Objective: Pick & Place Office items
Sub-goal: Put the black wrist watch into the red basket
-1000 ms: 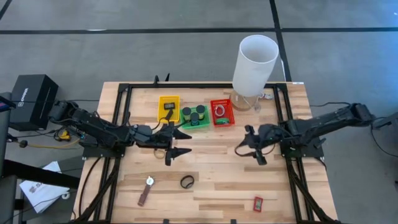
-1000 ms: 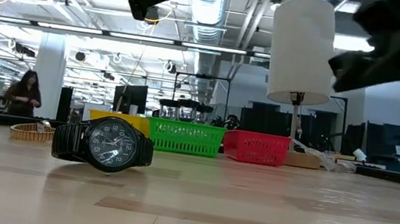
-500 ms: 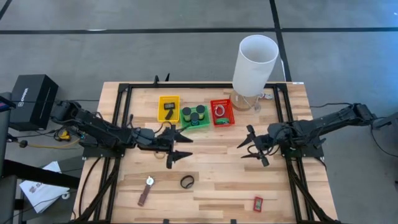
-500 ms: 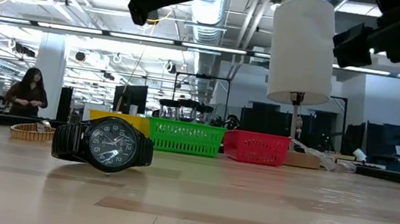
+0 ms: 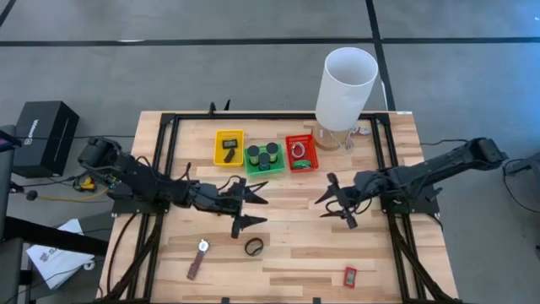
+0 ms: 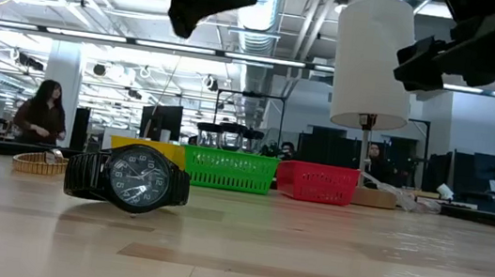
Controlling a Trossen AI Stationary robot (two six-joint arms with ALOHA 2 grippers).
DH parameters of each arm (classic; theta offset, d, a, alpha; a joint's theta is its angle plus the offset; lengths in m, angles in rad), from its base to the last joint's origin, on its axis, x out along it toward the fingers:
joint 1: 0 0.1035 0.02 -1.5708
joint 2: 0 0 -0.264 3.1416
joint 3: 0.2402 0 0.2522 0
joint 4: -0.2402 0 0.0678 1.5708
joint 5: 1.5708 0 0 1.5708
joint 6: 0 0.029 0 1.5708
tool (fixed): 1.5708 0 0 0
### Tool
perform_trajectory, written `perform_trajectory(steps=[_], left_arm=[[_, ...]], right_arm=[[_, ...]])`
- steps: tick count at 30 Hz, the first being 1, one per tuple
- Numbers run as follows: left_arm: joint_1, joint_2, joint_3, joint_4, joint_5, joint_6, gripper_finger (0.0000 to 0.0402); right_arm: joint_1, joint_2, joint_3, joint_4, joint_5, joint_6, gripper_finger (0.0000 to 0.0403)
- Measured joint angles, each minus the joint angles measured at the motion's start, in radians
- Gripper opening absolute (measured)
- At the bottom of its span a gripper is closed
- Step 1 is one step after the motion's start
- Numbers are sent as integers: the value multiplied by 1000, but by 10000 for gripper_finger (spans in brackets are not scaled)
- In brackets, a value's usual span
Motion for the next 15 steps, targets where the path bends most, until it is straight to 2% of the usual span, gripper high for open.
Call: perform_trajectory(steps=[7,10,15], left_arm=[[-33,26,86,-98,15,8,257],[-49,40,107,-107,7,9,242],[-63,84,142,-109,15,8,221]], right_arm=[[-34,12,0,9,0,15,202],[-44,-48,6,-11,0,-11,202],[-46,-184,51,-169,0,-45,202]])
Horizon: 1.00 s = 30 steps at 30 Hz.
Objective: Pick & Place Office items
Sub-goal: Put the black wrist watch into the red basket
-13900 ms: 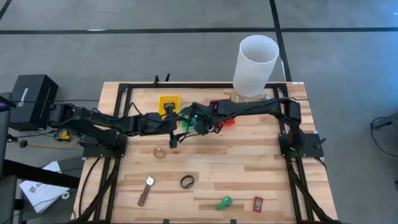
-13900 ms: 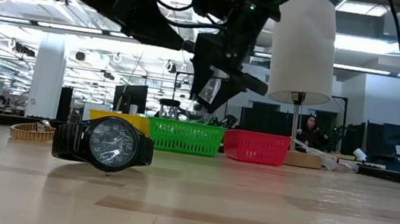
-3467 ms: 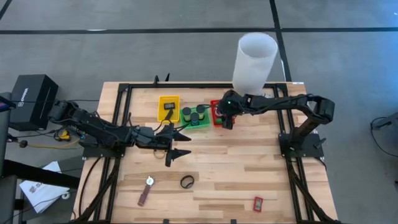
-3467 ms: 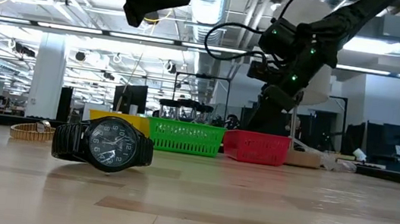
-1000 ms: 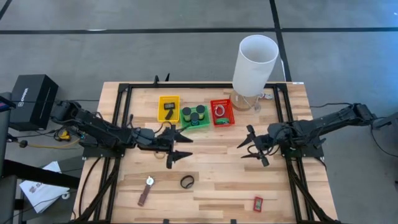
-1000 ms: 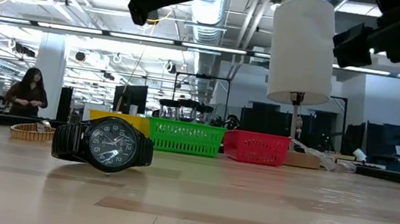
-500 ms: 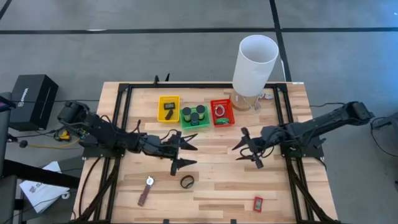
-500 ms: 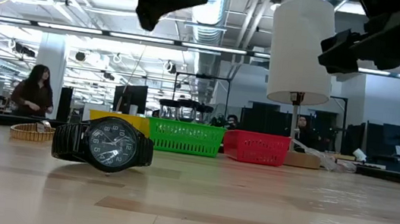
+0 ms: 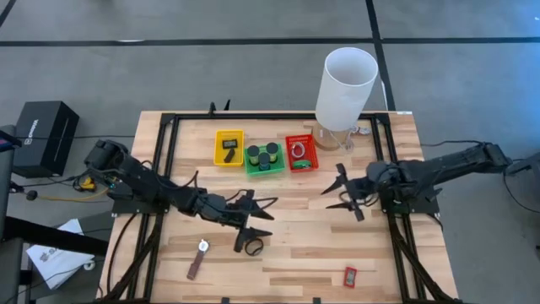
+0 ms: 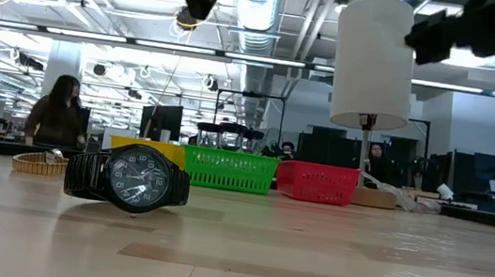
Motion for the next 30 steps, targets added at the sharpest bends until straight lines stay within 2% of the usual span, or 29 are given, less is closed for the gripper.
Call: perform_trajectory(steps=[6,12,19,30], left_arm=[[0,91,84,2,3,0,211],[0,183,188,-46,87,-54,209],[0,225,305,-341,-57,-84,209],[-50,228,313,-531,-68,-103,209]], right_arm=[[0,-118,-2,-87,0,-5,202],[1,-124,-2,-92,0,-61,202],[0,-89,-3,-84,0,-63,202],[0,-7,-3,-87,0,-63,202]])
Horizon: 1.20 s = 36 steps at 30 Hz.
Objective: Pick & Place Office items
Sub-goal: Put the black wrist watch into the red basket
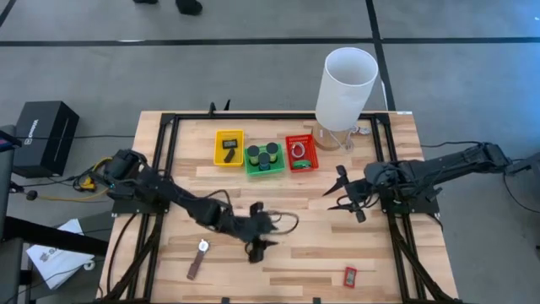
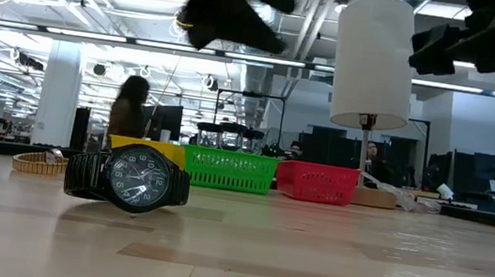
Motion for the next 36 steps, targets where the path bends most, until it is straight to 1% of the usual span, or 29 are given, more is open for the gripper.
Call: perform_trajectory(steps=[5,9,14,16,21,26,31,36], left_arm=[[-60,0,-70,-4,4,-7,209],[-95,0,-131,-7,-4,-92,209],[-102,0,-189,-3,-6,-180,209],[-102,0,-207,-1,2,-177,209],[-119,0,-234,10,27,-80,209],[-150,-1,-260,19,48,-80,209],[-164,-2,-294,28,43,-77,209],[-153,-3,-339,120,37,-76,209]], right_arm=[[0,37,0,6,0,0,202],[0,60,0,59,0,0,202],[0,64,0,133,0,-1,202],[0,65,0,143,0,0,202],[0,65,0,150,0,0,202],[0,65,0,150,0,0,202],[0,65,0,150,0,0,202],[0,65,0,149,0,0,202]])
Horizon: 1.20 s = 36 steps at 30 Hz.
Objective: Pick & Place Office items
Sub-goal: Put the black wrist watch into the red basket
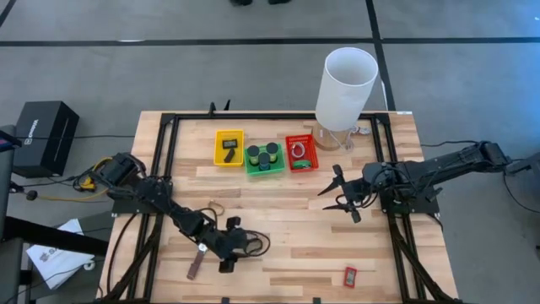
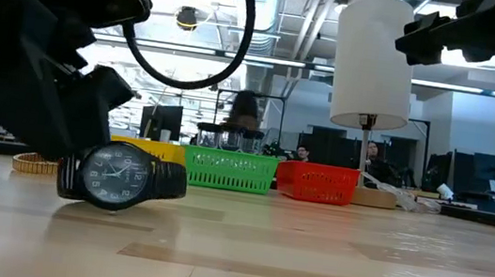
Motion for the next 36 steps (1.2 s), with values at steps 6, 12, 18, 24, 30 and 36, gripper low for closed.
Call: perform_trajectory(steps=[6,12,18,24,30,36], left_arm=[[1,0,-12,31,-5,148,183],[1,1,-15,34,-3,233,139],[17,1,-52,72,6,254,97],[44,2,-65,166,8,265,58],[66,2,-65,163,8,266,9],[74,2,-65,165,8,269,5]], right_arm=[[0,0,0,0,0,0,202],[0,0,0,0,0,0,202],[0,0,0,0,0,1,202],[0,0,0,-1,0,2,202],[0,0,0,-1,0,12,202],[0,0,0,0,0,38,202]])
